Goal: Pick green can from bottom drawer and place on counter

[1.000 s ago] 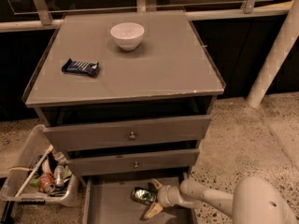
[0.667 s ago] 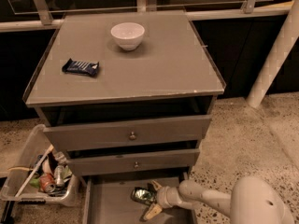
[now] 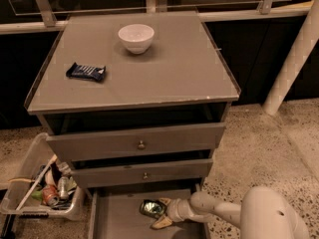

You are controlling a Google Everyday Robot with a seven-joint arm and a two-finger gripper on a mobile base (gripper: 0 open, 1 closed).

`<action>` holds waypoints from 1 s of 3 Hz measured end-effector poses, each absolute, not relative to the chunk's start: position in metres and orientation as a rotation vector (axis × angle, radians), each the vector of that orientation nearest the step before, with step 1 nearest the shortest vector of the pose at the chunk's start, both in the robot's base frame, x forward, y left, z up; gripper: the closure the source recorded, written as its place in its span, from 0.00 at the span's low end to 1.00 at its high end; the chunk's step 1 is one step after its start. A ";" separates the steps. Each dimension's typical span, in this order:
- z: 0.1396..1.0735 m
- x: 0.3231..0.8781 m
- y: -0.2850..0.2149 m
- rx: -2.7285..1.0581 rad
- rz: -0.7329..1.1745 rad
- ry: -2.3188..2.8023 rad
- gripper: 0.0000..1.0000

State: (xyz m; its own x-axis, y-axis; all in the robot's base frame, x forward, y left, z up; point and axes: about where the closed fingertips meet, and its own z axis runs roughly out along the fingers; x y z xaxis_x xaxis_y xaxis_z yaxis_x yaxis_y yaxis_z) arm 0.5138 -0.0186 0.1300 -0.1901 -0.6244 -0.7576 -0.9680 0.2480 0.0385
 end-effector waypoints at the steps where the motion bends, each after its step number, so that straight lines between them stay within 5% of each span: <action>1: 0.130 0.514 -0.019 -1.449 0.709 1.901 0.49; 3: 0.130 0.514 -0.018 -1.449 0.709 1.901 0.95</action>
Offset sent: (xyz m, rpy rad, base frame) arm 0.0000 0.0000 0.0000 0.0000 0.0000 0.0000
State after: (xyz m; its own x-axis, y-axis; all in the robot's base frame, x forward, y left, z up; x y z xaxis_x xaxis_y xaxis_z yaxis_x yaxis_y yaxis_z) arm 0.5137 -0.0185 0.1300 -0.1901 -0.6244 -0.7576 -0.9680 0.2480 0.0386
